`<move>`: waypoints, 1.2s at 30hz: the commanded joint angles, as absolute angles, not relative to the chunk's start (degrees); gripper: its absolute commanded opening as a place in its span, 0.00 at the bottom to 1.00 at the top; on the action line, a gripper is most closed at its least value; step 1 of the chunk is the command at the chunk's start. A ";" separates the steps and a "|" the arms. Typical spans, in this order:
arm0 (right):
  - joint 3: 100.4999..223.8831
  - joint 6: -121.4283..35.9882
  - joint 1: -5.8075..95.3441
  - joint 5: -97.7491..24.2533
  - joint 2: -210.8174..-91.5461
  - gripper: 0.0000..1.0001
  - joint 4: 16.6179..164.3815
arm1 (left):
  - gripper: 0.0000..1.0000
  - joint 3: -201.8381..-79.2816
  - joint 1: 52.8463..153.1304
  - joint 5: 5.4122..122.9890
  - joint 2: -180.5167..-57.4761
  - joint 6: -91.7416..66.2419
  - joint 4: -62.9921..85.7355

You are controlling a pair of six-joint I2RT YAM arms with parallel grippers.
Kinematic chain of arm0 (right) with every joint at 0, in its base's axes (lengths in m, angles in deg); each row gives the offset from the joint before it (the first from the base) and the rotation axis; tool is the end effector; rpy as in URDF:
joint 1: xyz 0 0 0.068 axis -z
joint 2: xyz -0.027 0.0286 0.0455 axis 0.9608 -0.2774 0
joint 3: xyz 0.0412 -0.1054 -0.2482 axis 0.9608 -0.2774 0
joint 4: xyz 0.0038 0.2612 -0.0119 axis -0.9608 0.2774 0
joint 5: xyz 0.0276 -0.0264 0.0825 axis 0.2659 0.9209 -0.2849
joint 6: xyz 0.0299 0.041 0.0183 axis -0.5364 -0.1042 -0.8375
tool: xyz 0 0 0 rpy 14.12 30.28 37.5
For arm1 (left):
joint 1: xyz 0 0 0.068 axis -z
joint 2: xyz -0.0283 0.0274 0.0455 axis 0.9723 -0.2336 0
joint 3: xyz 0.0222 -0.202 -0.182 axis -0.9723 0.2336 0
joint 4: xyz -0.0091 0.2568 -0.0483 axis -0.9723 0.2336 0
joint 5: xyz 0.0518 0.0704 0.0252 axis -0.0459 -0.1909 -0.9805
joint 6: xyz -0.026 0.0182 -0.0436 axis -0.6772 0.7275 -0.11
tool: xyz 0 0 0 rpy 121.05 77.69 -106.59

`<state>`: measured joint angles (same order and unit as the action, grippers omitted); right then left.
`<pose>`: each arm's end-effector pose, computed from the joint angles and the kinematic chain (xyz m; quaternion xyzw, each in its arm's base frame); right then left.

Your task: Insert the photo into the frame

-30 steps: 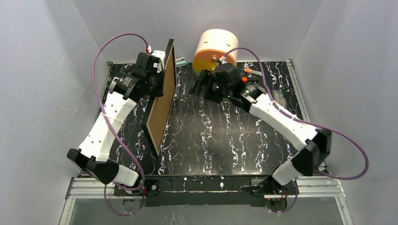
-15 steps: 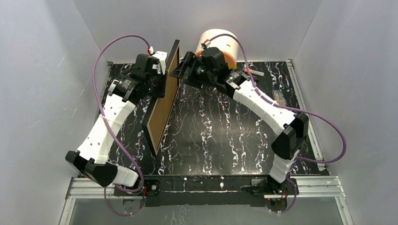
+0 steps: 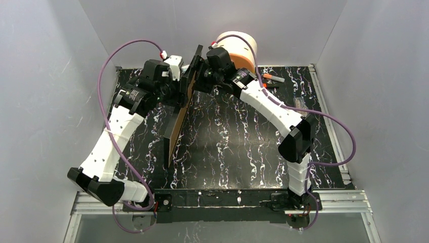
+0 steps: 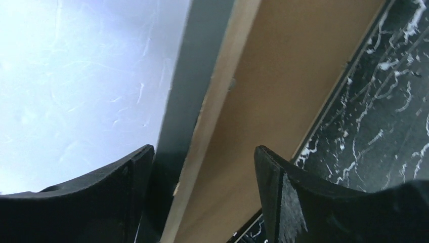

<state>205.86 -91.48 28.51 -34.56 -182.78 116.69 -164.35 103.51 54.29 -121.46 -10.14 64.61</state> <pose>0.3214 0.3306 0.4071 0.0456 0.8182 0.4658 0.3338 0.2417 -0.1220 0.4450 0.1311 0.8691 -0.1353 0.4574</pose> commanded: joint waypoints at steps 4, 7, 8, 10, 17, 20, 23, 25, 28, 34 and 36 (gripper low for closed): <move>201.72 -89.88 29.60 -28.67 -177.41 0.72 122.30 | 0.76 -160.87 103.65 63.37 -116.14 -9.36 60.21; 195.58 -89.43 30.43 -25.88 -171.57 0.71 121.67 | 0.90 -158.43 103.65 66.28 -112.41 -10.17 55.61; 192.73 -89.43 31.03 -26.12 -169.53 0.69 120.69 | 0.92 -157.92 103.63 66.92 -111.45 -10.45 54.38; 187.65 -89.72 32.92 -28.41 -166.16 0.67 118.91 | 0.94 -157.18 103.65 68.59 -110.30 -11.24 52.73; 173.04 -90.05 41.19 -43.70 -158.27 0.58 109.13 | 0.96 -154.15 103.64 68.05 -109.87 -15.93 48.64; 167.96 -89.73 43.37 -46.28 -156.29 0.50 107.06 | 0.97 -151.72 103.65 63.35 -109.77 -18.92 47.19; 162.69 -88.85 45.22 -47.72 -153.91 0.44 104.36 | 0.97 -148.97 103.63 58.34 -110.09 -22.06 46.79; 158.96 -87.81 46.82 -49.53 -152.35 0.41 101.67 | 0.97 -146.54 103.60 56.80 -110.41 -23.89 46.44; 152.69 -85.62 50.54 -55.79 -150.17 0.35 94.79 | 0.98 -142.77 103.56 53.47 -111.23 -26.68 45.82; 142.91 -82.31 55.66 -62.24 -147.62 0.34 89.58 | 0.98 -135.43 102.88 46.96 -113.16 -30.21 45.38; 139.94 -82.11 56.36 -62.95 -147.29 0.34 87.67 | 0.98 -133.87 102.03 45.60 -113.83 -30.71 44.79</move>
<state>143.20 -86.25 55.24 -56.81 -150.57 98.24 -136.49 103.32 51.58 -113.35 -28.07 45.64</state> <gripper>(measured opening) 0.363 0.982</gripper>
